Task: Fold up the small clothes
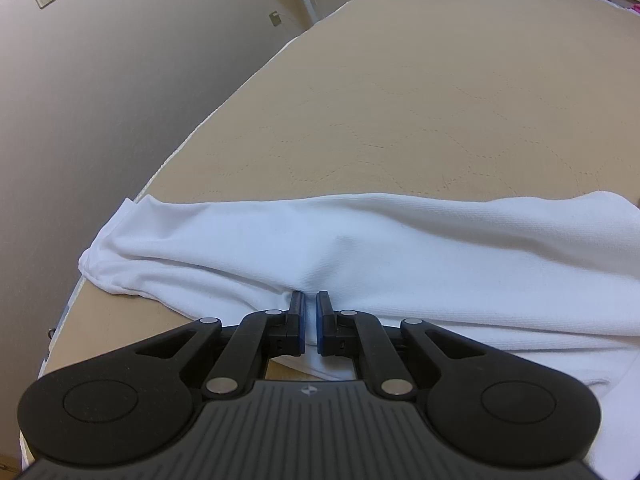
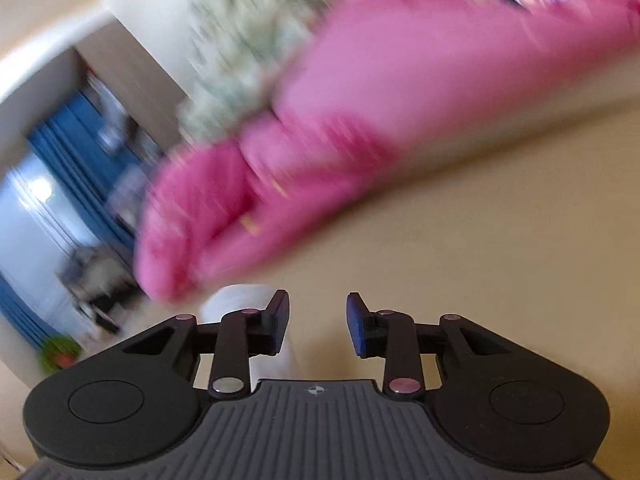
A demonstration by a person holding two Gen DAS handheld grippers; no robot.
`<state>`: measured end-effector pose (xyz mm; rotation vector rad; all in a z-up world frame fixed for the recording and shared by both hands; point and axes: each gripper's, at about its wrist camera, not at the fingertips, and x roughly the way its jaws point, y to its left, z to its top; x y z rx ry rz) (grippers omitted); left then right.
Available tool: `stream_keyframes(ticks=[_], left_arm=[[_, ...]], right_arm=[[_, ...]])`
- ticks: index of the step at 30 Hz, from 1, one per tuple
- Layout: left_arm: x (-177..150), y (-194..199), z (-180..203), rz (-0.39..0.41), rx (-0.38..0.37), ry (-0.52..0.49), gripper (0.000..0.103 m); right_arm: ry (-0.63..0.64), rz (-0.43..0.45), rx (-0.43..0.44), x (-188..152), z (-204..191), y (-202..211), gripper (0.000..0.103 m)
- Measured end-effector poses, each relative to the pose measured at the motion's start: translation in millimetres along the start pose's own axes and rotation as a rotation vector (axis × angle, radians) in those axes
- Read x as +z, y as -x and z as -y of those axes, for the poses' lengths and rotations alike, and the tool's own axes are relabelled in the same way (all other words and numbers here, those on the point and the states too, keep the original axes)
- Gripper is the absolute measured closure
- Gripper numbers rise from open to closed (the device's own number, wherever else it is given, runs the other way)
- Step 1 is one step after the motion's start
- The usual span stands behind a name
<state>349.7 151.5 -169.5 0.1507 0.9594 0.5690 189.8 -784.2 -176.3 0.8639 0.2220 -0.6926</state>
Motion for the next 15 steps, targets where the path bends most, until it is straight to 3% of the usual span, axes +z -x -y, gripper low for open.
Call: stream_keyframes(ticks=[3,6,8,10,12,14,15], left_arm=[[0.8,0.0,-1.6,-0.004,-0.006,0.005,0.097],[-0.1,-2.8,-2.0,0.001,0.002,-0.009,0.097],[-0.3,-2.2,-0.7,0.003,0.004,-0.013,0.097],[0.0,-1.3,0.2,0.002,0.002,-0.01,0.097],[-0.1,-1.3,0.6,0.003,0.002,-0.011,0.097],[-0.2,-1.3,1.4,0.005,0.003,-0.016,0.097],[-0.2,-1.4,1.6,0.005,0.003,-0.017,0.097]], right_arm=[[-0.019,-0.075,-0.041,-8.1,12.0,-18.8,0.069],[0.006,-0.129,0.005,-11.3,11.9,-34.8,0.068],[0.022,-0.183,0.05,-14.4,3.1,-53.8,0.059],[-0.001,-0.255,0.075,-18.8,-1.4,-68.7,0.058],[-0.026,-0.257,0.079,-17.4,-6.8,-76.5,0.058],[-0.027,-0.275,0.072,-10.8,-17.8,-93.8,0.062],[-0.011,-0.287,0.057,-8.9,-22.8,-100.1,0.078]])
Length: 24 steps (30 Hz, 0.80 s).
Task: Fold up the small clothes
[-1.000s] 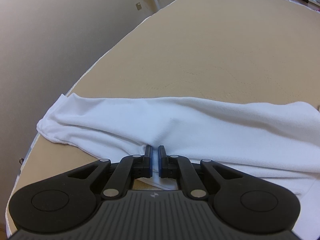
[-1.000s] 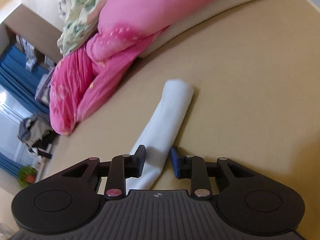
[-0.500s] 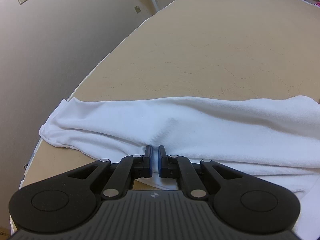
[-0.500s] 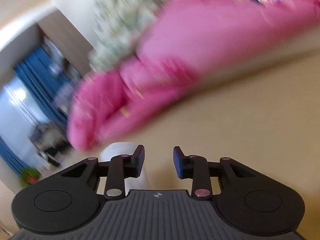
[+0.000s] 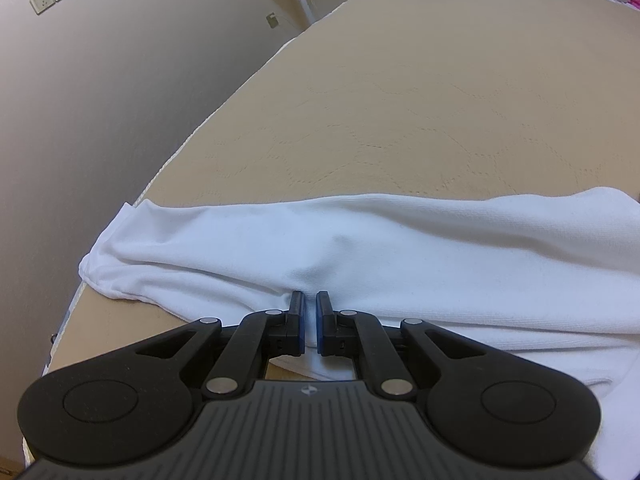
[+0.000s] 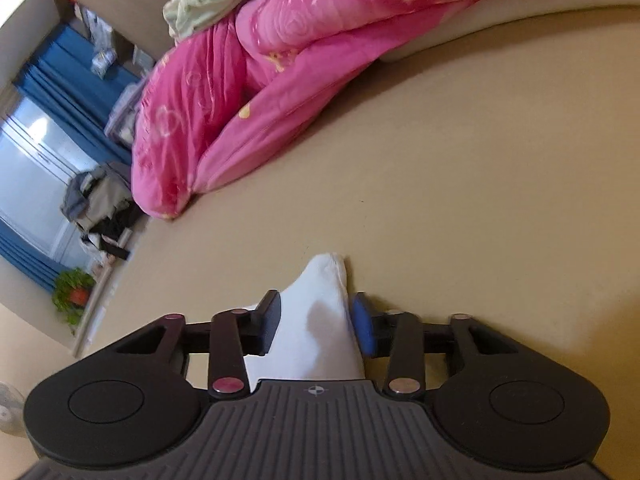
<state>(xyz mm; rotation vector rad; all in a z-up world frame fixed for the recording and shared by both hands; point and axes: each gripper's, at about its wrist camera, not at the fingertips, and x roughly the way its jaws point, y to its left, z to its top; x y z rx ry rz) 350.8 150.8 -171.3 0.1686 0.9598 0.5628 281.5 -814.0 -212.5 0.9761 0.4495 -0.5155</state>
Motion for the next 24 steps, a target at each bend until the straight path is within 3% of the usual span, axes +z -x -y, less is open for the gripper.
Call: stream_keyframes(ticks=[1,3,4,7,8,10,12,13,15,17,20,22,24], left_arm=[[0.3,-0.5,-0.3,-0.001,-0.002,0.001,0.097],[0.7,-1.2,-1.6,-0.002,-0.008,0.002,0.097],[1.1,-1.7,-2.5,-0.004,-0.011,0.004,0.097],[1.9,-2.9,-4.3,-0.007,-0.015,0.006,0.097],[2.1,-3.2,-4.1,-0.007,-0.014,0.005,0.097],[1.4,-3.5,-3.0,-0.004,-0.01,-0.003,0.097],[0.7,-3.4,-2.6,-0.001,-0.011,-0.006,0.097],[0.5,-3.4,-2.9,-0.001,-0.014,-0.006,0.097],[0.2,-2.8,-3.4,0.003,-0.019,-0.01,0.097],[0.1,-1.8,-6.1,0.009,-0.029,-0.002,0.097],[2.3,4.4,-13.1,0.029,-0.052,0.036,0.092],[3.4,15.7,-18.0,0.057,-0.062,0.069,0.082],[1.7,38.2,-23.4,0.119,-0.079,0.086,0.081]], right_arm=[[0.016,-0.018,-0.022,2.6,-4.6,-5.8,0.1],[0.062,-0.027,-0.054,6.3,-13.9,-4.7,0.1],[0.08,0.024,-0.047,10.2,-19.4,7.7,0.1],[-0.018,0.387,0.026,27.7,-15.3,77.1,0.101],[-0.041,0.442,-0.025,30.7,-8.3,88.3,0.101],[-0.047,0.396,-0.17,30.2,8.6,83.1,0.101],[-0.066,0.288,-0.343,19.5,32.9,66.9,0.101],[-0.097,0.242,-0.37,13.7,45.6,61.9,0.101],[-0.095,0.27,-0.33,3.6,54.7,70.5,0.102],[-0.055,0.29,-0.359,1.0,44.1,77.9,0.092],[-0.123,0.326,-0.381,2.2,40.4,106.8,0.086],[-0.095,0.307,-0.378,0.0,29.3,124.0,0.083],[-0.028,0.259,-0.347,-10.1,9.0,138.9,0.082]])
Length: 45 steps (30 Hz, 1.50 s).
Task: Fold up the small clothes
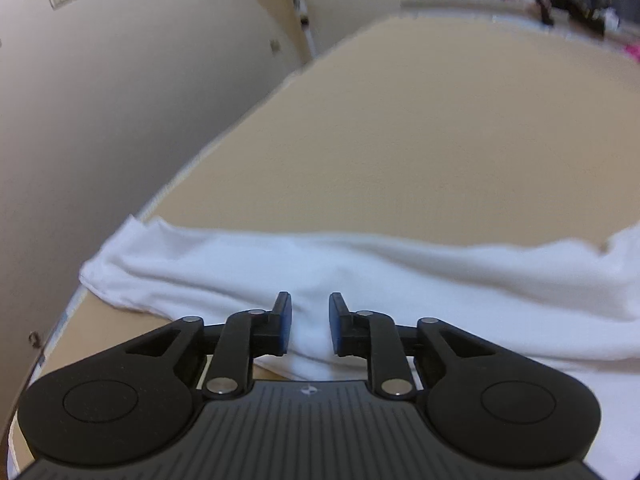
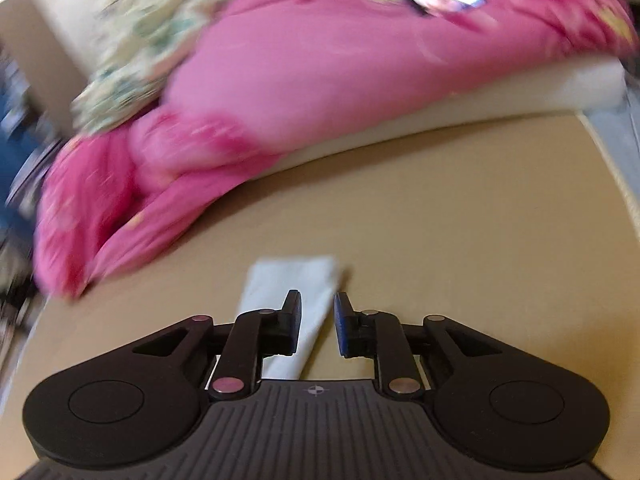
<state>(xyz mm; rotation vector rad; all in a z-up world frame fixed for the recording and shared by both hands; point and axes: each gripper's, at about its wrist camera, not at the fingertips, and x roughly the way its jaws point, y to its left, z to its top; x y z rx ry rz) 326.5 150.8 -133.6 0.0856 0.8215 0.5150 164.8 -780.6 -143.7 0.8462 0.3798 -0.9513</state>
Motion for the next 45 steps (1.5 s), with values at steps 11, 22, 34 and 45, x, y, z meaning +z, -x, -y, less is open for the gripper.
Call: stream_keyframes(ticks=[11,22,34,45], left_arm=[[-54.2,158.6,-53.1,0.016,-0.401,0.016,0.081],[-212.8,175.3,-64.0,-0.436,-0.545,-0.063,0.081],[-214.0,215.9,-96.6,-0.265,-0.656,-0.025,0.098],[-229.9,217.3,-102.7,-0.267,-0.61,-0.097,0.088]], right_arm=[[0.422,-0.481,0.375,-118.6,-44.6,186.0,0.078],[0.749,-0.675,0.294,-213.8,19.9,241.1,0.069],[0.563,-0.566,0.434,-179.4,48.8,293.0,0.099],[0.667,-0.476,0.137,-190.0,69.4,305.2,0.095]])
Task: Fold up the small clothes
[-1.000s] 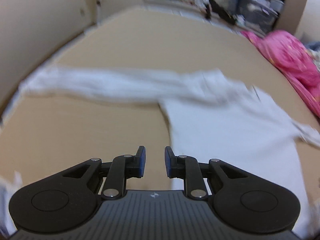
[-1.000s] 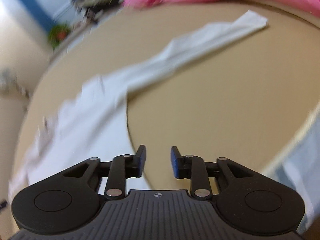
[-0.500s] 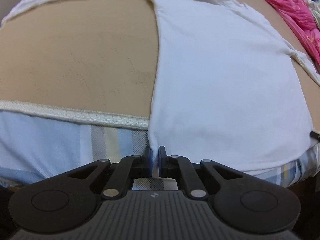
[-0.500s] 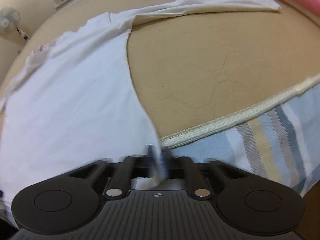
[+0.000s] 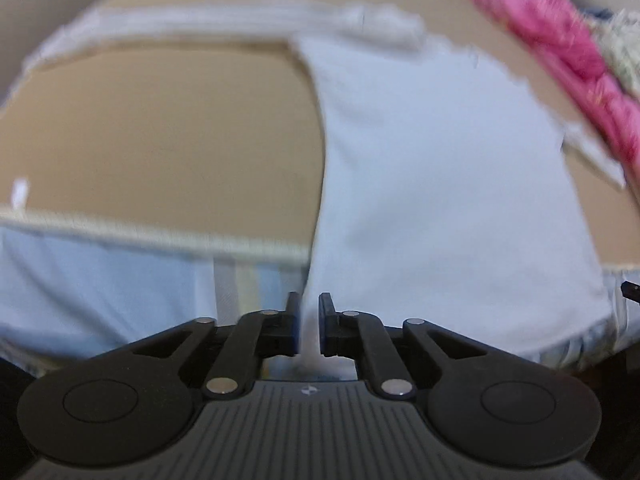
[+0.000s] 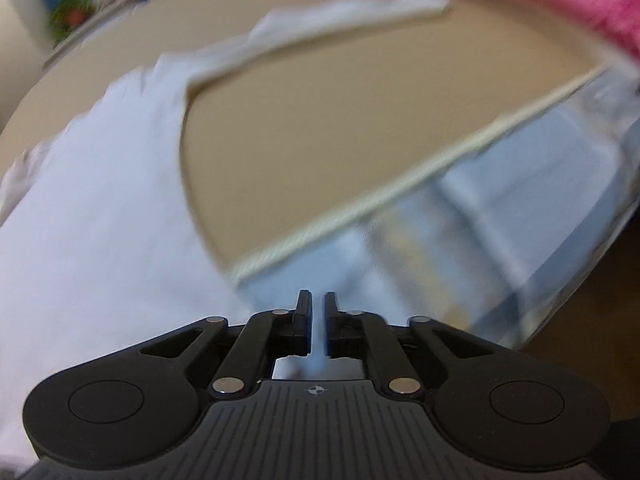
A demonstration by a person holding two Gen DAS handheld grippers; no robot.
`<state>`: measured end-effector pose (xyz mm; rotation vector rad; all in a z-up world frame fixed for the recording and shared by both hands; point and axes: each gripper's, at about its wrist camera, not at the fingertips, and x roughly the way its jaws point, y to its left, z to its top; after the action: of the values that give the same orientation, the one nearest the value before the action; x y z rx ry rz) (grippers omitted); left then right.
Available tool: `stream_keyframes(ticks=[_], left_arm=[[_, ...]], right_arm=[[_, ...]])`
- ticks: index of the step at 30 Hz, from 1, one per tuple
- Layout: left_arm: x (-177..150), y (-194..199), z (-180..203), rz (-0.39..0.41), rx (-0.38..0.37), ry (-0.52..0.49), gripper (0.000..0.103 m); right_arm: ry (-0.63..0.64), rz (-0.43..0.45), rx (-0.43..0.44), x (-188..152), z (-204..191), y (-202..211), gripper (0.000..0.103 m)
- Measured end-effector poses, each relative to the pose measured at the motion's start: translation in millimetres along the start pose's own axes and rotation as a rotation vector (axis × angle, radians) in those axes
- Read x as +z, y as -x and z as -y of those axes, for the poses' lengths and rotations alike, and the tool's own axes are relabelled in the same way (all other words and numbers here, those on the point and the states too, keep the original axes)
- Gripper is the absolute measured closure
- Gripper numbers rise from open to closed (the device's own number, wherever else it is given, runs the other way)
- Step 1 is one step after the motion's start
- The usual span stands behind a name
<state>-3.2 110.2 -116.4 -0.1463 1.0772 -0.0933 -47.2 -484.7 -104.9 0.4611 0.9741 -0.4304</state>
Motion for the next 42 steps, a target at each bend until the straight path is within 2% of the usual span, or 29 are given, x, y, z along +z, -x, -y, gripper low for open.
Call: stream_keyframes(ticks=[2,4,6,7,8,9,10,11,12,15,18,21,22,23,24,26,29,32,33,35,36,38,40,42], left_arm=[[3.5,5.9,3.0,0.043,-0.066,0.007,0.086],[7.1,-3.3,11.9,0.031,-0.085,-0.013,0.086],[11.0,-22.7,20.4,-0.018,-0.062,-0.036,0.086],[10.4,-33.7,24.1,-0.059,-0.046,-0.039,0.085],[11.6,-48.3,25.7,-0.12,-0.014,-0.037,0.084],[12.2,-61.3,24.2,-0.184,0.018,-0.034,0.084],[14.6,-69.6,22.2,-0.22,0.035,-0.029,0.083],[17.8,-67.9,21.6,-0.211,0.033,-0.016,0.083],[22.2,-62.0,20.8,-0.181,0.023,-0.005,0.083],[35.9,-35.7,13.5,-0.031,-0.025,0.036,0.083],[59.6,-22.6,13.0,0.084,-0.035,0.041,0.085],[97.6,-16.4,18.4,0.183,-0.051,0.028,0.099],[109.1,-13.6,21.3,0.217,-0.05,0.011,0.099],[124.1,-15.2,23.7,0.254,-0.042,-0.009,0.099],[140.7,-19.2,29.0,0.284,-0.032,-0.027,0.099],[176.4,-28.2,34.5,0.322,-0.01,-0.057,0.099],[229.1,-53.4,38.9,0.316,-0.041,-0.061,0.098],[271.9,-89.3,45.0,0.319,-0.025,-0.07,0.096],[285.2,-104.5,46.5,0.307,-0.038,-0.076,0.092],[305.0,-134.7,46.6,0.276,-0.045,-0.067,0.08],[316.7,-152.8,47.6,0.257,-0.05,-0.063,0.075],[331.5,-182.9,48.8,0.22,-0.046,-0.063,0.073],[340.1,-208.7,46.9,0.184,-0.03,-0.078,0.058],[345.0,-232.6,46.6,0.158,-0.028,-0.11,0.059]], right_arm=[[0.017,0.095,0.077,2.4,-6.6,14.6,0.092],[0.073,0.122,0.177,1.8,-17.8,20.3,0.082],[0.09,0.048,0.26,-0.2,-27.8,7.9,0.076],[0.09,-0.022,0.271,-2.3,-30.7,-4.2,0.074],[0.102,-0.105,0.242,-5.6,-34.3,-18.8,0.072],[0.127,-0.188,0.174,-10.6,-37.7,-34.6,0.072],[0.15,-0.219,0.127,-14.9,-39.4,-43.4,0.074],[0.152,-0.21,0.119,-12.9,-42.3,-41.8,0.073],[0.148,-0.187,0.119,-8.8,-44.9,-36.3,0.073],[0.143,-0.037,0.139,3.9,-51.6,-12.5,0.072],[0.139,0.08,0.202,18.0,-62.9,4.8,0.072],[0.161,0.17,0.247,42.3,-82.0,9.5,0.073],[0.163,0.204,0.263,53.8,-87.8,10.2,0.079],[0.168,0.238,0.284,65.3,-95.2,10.3,0.093],[0.178,0.261,0.306,77.7,-100.9,8.3,0.097],[0.187,0.304,0.341,104.2,-117.5,6.3,0.098],[0.2,0.336,0.376,142.8,-136.0,-20.8,0.097],[0.236,0.338,0.401,181.0,-155.9,-59.5,0.097],[0.254,0.326,0.403,191.5,-165.0,-76.7,0.095],[0.279,0.273,0.386,214.1,-182.7,-114.0,0.079],[0.282,0.251,0.379,223.3,-190.5,-130.9,0.077],[0.303,0.202,0.37,237.8,-208.6,-166.6,0.07],[0.331,0.164,0.339,245.7,-223.8,-198.2,0.067],[0.342,0.124,0.302,247.4,-239.5,-225.3,0.065]])
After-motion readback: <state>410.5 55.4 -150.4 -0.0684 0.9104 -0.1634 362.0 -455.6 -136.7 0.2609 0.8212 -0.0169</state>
